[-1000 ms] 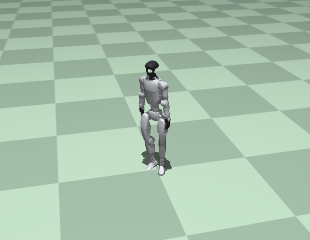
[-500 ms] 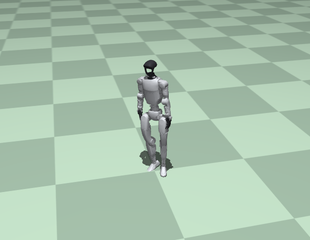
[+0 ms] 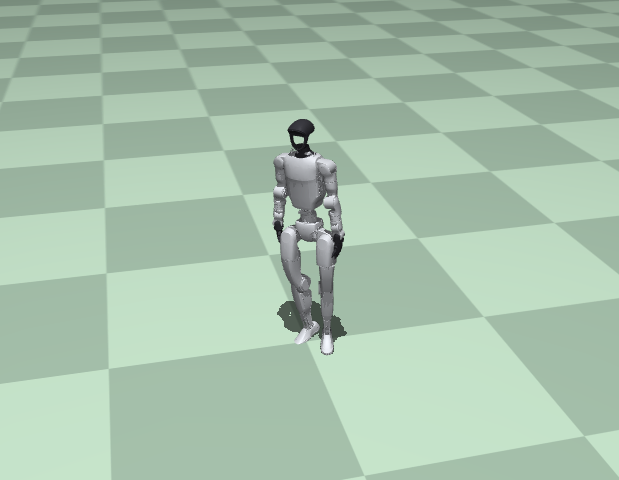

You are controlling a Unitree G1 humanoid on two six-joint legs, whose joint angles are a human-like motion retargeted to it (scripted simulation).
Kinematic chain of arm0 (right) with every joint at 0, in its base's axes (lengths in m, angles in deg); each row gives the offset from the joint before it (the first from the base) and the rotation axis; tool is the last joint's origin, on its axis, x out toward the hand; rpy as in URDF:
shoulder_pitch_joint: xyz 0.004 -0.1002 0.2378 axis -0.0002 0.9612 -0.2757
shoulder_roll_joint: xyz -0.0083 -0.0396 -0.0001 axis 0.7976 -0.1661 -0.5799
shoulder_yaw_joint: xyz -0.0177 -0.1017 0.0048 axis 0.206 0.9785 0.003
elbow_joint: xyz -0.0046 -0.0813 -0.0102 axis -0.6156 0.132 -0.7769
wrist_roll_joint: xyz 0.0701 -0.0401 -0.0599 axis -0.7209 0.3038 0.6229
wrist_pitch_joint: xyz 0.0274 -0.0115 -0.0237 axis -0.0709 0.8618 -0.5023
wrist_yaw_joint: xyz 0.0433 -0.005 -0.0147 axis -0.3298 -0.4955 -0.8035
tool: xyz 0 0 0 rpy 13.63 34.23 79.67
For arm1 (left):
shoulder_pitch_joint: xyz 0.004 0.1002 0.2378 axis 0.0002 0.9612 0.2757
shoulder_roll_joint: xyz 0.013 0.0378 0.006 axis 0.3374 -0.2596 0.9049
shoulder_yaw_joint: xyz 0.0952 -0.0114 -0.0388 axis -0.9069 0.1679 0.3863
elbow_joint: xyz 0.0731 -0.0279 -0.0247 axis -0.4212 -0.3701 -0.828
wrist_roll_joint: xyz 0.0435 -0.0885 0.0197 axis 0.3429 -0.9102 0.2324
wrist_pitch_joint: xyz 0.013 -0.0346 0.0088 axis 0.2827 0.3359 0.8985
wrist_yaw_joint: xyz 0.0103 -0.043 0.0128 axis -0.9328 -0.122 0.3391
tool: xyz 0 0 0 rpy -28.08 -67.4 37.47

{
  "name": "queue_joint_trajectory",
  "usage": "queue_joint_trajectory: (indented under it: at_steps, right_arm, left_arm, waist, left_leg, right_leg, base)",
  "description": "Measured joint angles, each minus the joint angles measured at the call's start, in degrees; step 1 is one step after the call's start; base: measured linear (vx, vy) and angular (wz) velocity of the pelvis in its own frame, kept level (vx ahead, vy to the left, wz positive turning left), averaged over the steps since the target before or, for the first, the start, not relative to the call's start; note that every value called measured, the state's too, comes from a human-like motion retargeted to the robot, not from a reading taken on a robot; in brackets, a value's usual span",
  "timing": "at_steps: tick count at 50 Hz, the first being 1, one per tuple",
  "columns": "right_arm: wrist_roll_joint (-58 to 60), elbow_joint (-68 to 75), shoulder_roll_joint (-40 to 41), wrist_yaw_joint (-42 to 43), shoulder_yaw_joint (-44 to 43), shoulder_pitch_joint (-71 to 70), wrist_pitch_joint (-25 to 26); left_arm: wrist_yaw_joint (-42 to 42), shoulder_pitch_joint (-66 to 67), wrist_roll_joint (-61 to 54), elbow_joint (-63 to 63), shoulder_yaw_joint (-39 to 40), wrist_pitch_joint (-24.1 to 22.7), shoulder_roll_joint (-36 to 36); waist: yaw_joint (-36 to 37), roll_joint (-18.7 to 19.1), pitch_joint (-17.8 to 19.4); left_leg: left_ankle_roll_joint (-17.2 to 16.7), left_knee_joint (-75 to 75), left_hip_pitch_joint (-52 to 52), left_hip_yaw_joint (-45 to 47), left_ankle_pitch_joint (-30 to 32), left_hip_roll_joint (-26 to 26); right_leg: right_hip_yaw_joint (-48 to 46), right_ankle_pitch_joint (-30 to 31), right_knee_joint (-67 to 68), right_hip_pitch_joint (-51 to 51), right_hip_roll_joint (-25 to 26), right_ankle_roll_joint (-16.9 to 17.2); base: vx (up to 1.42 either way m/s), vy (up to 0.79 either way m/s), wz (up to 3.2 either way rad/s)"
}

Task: In place motions

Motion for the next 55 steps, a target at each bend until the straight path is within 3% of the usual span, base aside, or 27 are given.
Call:
queue_joint_trajectory:
  at_steps: [43,48,51,55]
  right_arm:
    - [0.4,0.2,-0.5,1.5,0.3,0.2,0.8]
    - [1.1,0.1,-0.6,2.3,0.1,0.5,1.3]
    - [0.7,-0.2,-0.6,2.0,-0.3,0.7,0.9]
    - [1.0,0.0,-0.8,1.9,-0.3,1.2,0.8]
  left_arm:
    - [1.2,0.2,0.6,2.0,-1.2,-0.5,-0.7]
    - [1.5,-0.2,3.5,3.1,-3.4,-0.4,-0.1]
    - [1.5,-0.9,4.7,3.6,-4.4,-0.4,0.1]
    - [2.3,-0.4,4.9,4.3,-4.7,-1.4,0.1]
  waist:
    - [1.3,0.6,1.7]
    - [1.5,1.1,1.7]
    - [1.2,1.1,2.2]
    - [-1.0,0.4,1.9]
  left_leg:
    - [-1.5,2.3,-3.7,0.1,3.7,1.1]
    - [-3.4,2.8,-5.7,-2.9,5.6,0.7]
    - [-4.1,3.7,-6.4,-10.3,4.8,-0.4]
    - [-1.8,4.8,-4.8,-14.7,2.4,-1.4]
  right_leg:
    - [1.9,1.0,-0.4,-1.9,0.4,-1.4]
    - [0.9,0.8,-0.6,-2.7,0.7,-1.3]
    - [-1.1,0.6,-0.6,-2.6,0.6,-1.2]
    - [-4.5,0.3,-0.6,-2.3,-0.5,-0.8]
  base:
    - [-0.03,0.0,-0.03]
    - [-0.08,-0.01,0.28]
    - [-0.04,-0.01,0.55]
    - [0.08,0.03,0.77]
